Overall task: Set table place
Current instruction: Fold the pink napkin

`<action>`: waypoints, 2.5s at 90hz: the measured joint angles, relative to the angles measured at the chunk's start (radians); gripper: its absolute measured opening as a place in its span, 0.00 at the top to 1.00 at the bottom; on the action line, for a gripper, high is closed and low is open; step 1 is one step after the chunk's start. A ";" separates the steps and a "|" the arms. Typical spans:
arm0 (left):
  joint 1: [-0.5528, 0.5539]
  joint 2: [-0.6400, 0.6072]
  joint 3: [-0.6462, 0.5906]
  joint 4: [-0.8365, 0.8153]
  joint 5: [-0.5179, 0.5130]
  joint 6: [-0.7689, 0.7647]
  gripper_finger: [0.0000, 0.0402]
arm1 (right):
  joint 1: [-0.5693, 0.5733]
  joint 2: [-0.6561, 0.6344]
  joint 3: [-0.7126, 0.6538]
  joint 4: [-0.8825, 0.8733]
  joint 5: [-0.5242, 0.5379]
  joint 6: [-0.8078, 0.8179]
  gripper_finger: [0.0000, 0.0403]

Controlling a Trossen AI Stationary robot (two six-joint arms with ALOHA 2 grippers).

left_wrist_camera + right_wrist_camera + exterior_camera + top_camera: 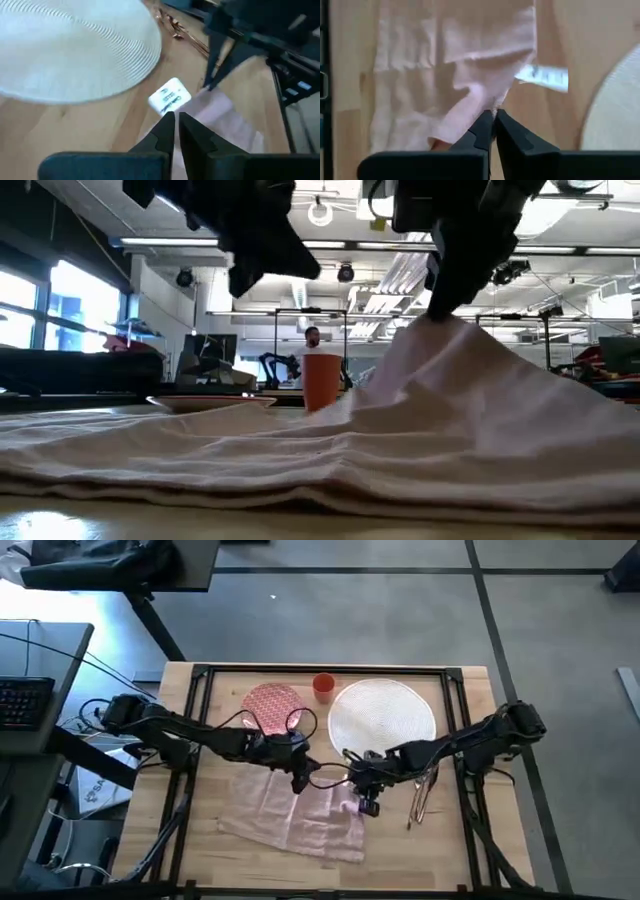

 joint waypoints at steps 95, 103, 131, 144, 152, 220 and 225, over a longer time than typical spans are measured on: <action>0.009 0.489 0.267 0.247 0.310 0.252 0.66 | -0.006 -0.002 0.010 0.009 -0.080 0.014 1.00; 0.014 0.489 0.267 0.246 0.324 0.246 0.75 | -0.006 -0.003 0.010 0.009 -0.080 0.010 1.00; 0.027 0.489 0.267 0.229 0.322 0.202 0.99 | -0.011 -0.018 0.010 -0.040 -0.082 0.010 0.95; 0.029 0.483 0.267 0.229 0.316 0.199 1.00 | -0.016 -0.088 0.010 -0.112 -0.078 0.077 0.79; 0.032 0.477 0.267 0.225 0.313 0.199 1.00 | 0.009 -0.144 -0.002 -0.136 -0.040 0.140 0.69; 0.088 0.400 0.475 0.008 0.309 0.282 1.00 | 0.231 -0.156 -0.257 -0.025 0.213 0.601 0.50; 0.088 0.400 0.482 -0.001 0.310 0.282 1.00 | 0.231 -0.147 -0.257 -0.027 0.211 0.587 0.52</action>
